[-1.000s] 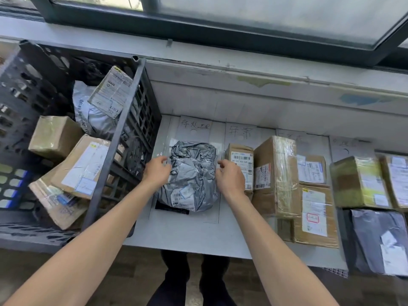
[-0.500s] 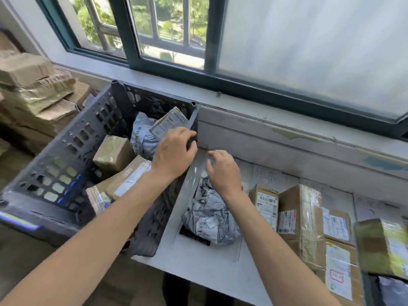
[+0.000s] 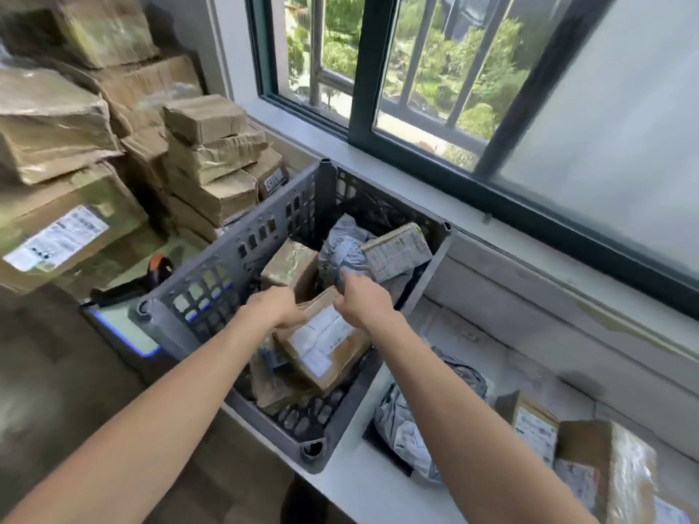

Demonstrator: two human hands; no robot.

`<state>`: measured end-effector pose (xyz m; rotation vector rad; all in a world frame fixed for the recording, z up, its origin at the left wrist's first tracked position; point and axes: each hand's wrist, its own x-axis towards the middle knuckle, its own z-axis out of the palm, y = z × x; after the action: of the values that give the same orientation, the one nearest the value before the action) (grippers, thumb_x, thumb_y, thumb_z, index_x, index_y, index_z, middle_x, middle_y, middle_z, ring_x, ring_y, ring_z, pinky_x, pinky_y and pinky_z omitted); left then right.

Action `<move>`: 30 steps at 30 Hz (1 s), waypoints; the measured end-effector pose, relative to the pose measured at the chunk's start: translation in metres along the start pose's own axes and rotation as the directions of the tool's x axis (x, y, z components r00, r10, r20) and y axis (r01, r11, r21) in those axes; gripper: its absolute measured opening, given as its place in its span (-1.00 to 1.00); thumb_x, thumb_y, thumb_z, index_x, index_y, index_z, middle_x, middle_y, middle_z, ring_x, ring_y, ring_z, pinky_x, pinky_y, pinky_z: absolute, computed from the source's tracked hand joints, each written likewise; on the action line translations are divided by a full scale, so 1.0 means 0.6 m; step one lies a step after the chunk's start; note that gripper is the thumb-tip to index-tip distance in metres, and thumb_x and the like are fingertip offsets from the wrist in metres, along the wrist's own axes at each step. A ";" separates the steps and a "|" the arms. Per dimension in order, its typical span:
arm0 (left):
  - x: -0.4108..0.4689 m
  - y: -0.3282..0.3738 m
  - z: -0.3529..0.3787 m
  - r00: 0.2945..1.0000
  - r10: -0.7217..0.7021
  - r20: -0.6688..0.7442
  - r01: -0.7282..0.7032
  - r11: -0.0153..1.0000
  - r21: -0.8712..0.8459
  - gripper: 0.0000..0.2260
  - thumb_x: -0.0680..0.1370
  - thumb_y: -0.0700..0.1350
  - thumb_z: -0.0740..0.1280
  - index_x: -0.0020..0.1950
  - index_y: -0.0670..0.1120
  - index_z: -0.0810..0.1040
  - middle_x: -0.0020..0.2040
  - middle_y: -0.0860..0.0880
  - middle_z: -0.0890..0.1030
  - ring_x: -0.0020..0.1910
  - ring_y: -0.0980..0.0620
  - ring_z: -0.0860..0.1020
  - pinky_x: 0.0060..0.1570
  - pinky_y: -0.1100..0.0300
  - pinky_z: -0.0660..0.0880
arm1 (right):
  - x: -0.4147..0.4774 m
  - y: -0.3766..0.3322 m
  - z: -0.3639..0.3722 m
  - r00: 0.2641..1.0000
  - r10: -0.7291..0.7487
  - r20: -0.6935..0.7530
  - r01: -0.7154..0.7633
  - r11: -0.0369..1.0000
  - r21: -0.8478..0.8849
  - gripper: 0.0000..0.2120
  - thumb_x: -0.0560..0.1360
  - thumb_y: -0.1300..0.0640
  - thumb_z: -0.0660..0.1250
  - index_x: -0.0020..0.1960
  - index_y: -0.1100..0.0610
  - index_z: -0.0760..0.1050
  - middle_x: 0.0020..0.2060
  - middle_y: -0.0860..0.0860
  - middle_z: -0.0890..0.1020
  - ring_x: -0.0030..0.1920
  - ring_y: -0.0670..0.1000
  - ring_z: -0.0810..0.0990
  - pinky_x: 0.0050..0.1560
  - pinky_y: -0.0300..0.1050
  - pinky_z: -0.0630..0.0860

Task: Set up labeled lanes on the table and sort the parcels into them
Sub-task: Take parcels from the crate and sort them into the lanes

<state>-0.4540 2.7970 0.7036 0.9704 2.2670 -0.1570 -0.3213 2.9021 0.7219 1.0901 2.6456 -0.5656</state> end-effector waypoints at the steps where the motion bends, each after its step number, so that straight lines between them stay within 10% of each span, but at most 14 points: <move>1: 0.005 -0.002 0.007 0.999 -0.012 0.048 0.014 0.999 -0.035 -0.52 0.51 0.20 0.34 0.14 -0.21 0.58 0.04 -0.14 0.62 -0.04 -0.14 0.60 -0.15 0.12 0.47 | 0.008 0.002 0.008 0.998 0.044 0.052 -0.043 0.999 -0.008 -0.70 0.61 0.05 0.20 0.26 0.18 0.41 0.18 0.16 0.56 0.15 0.21 0.57 -0.07 -0.02 0.42; 9: 0.024 -0.007 0.034 0.985 -0.006 0.170 0.058 0.953 -0.298 -0.51 0.43 0.22 0.45 0.07 -0.19 0.56 0.05 -0.09 0.60 -0.05 -0.05 0.56 -0.19 0.14 0.46 | 0.023 0.016 0.025 0.908 0.226 0.352 -0.233 0.972 -0.022 -0.67 0.41 -0.05 0.47 -0.20 0.15 0.40 -0.21 0.02 0.50 -0.21 0.07 0.53 -0.24 -0.08 0.46; 13: 0.008 -0.025 0.014 0.972 0.073 0.225 0.064 0.835 -0.547 -0.59 0.42 0.20 0.50 0.07 -0.08 0.68 0.04 -0.03 0.67 -0.02 0.01 0.62 -0.23 0.15 0.49 | 0.016 0.014 0.010 0.971 0.144 0.189 -0.201 0.920 0.335 -0.73 0.46 -0.01 0.39 -0.16 0.21 0.54 -0.26 0.12 0.60 -0.21 0.12 0.60 -0.20 -0.02 0.51; 18: -0.024 -0.042 -0.034 1.000 0.027 0.016 -0.001 0.532 -0.847 -0.64 0.48 0.07 0.50 0.16 -0.11 0.59 0.07 -0.08 0.67 -0.13 0.01 0.67 -0.30 0.18 0.54 | -0.011 0.017 -0.030 0.986 0.143 -0.084 -0.069 0.812 0.580 -0.45 0.54 -0.03 0.38 0.46 0.14 0.39 0.34 0.10 0.53 0.32 0.11 0.52 0.27 0.07 0.50; 23: -0.074 -0.017 -0.092 0.963 0.076 -0.259 -0.267 0.145 -0.953 -0.61 0.56 -0.02 0.40 0.36 -0.08 0.52 0.13 -0.12 0.68 0.09 -0.11 0.64 0.02 -0.03 0.57 | -0.059 0.041 -0.083 0.943 0.267 -0.198 0.036 0.510 0.859 -0.44 0.52 0.04 0.46 0.46 0.14 0.37 0.27 0.08 0.57 0.25 0.07 0.56 0.28 0.10 0.53; 26: -0.110 0.034 -0.113 0.934 0.136 -0.332 -0.342 0.059 -0.938 -0.83 0.60 -0.04 0.34 0.18 0.03 0.60 0.03 -0.02 0.72 -0.02 0.01 0.68 -0.10 0.07 0.58 | -0.098 0.060 -0.117 0.952 0.250 -0.175 0.107 0.264 0.959 -0.58 0.54 0.10 0.44 0.37 0.14 0.48 0.16 0.08 0.65 0.16 0.09 0.65 0.15 0.06 0.63; 30: -0.145 0.109 -0.113 0.908 0.202 -0.367 -0.376 0.008 -0.926 -0.83 0.64 -0.07 0.28 0.20 0.00 0.59 0.00 0.03 0.73 -0.04 0.06 0.69 -0.20 0.15 0.61 | -0.147 0.107 -0.152 0.913 0.305 -0.272 0.207 0.229 0.951 -0.62 0.54 0.13 0.44 0.33 0.17 0.52 0.12 0.08 0.68 0.11 0.04 0.67 0.09 -0.04 0.65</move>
<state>-0.4011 2.8154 0.8188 0.5504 1.4871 1.5722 -0.2194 2.9279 0.8174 1.6873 2.3062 -2.5111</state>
